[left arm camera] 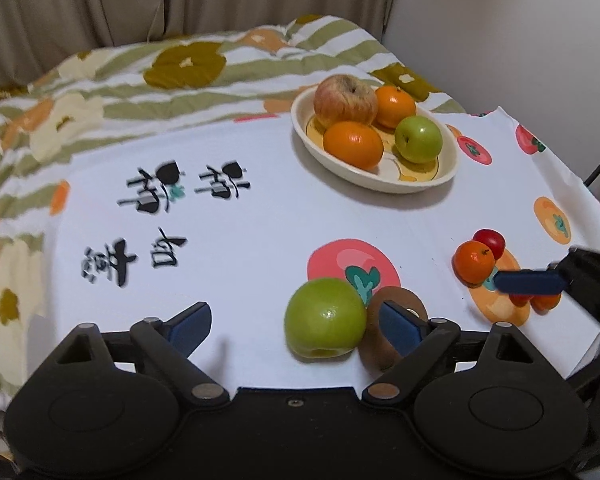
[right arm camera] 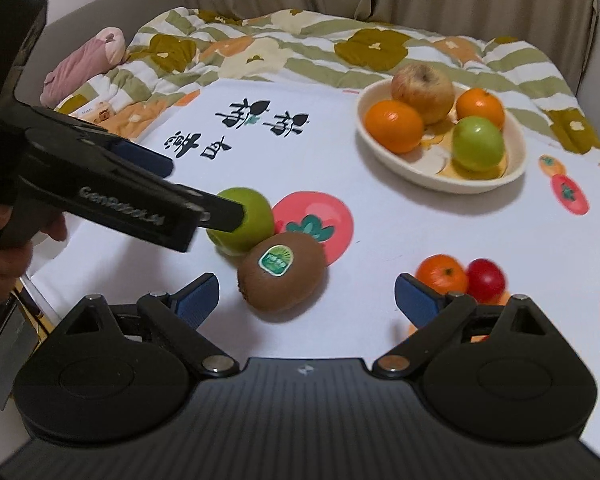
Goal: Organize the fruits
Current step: 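Move both tools back toward the kiwi and remaining green apple, then grasp the green apple with the left tool while the right tool grasps the kiwi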
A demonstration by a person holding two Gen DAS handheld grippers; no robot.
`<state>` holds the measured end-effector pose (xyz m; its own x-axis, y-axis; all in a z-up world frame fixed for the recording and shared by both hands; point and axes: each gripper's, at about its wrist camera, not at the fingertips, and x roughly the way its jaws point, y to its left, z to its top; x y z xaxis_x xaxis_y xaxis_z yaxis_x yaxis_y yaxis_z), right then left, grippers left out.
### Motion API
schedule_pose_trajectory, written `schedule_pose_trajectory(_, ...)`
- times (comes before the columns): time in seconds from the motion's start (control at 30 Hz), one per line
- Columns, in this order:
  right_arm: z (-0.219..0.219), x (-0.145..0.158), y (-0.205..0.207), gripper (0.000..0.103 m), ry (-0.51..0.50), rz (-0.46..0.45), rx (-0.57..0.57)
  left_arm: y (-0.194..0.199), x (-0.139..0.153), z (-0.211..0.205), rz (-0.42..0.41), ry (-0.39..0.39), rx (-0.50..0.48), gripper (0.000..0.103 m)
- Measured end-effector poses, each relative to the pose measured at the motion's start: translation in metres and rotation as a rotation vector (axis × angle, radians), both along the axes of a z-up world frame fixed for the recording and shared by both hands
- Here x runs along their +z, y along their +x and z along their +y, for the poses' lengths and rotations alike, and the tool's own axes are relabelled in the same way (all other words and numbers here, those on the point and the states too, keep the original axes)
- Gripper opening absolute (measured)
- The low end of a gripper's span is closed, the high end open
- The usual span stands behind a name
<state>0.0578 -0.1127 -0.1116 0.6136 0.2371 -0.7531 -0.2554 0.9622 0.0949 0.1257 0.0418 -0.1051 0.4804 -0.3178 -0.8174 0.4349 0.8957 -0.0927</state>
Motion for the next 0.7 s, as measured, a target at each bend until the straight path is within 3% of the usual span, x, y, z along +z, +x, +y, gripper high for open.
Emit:
schedule_pose_trajectory(0.2,0.005,-0.013,0.007,0.103,0.045,0.029,-0.009,0.012,-0.012,0.003,0.078,-0.072,0.034,0.086)
schedule_pose_trajectory(0.43,0.009,-0.020,0.015,0.095,0.051,0.047,-0.011,0.019,-0.022,0.003,0.138,-0.127,0.042,0.072)
schedule_pose_trajectory(0.57,0.009,-0.023,0.017,0.095,0.057,0.050,-0.011,0.024,-0.025,0.008,0.184,-0.181,0.055,0.058)
schedule_pose_trajectory(0.7,0.009,-0.025,0.020,0.091,0.061,0.057,-0.009,0.023,-0.023,0.007,0.183,-0.181,0.052,0.058)
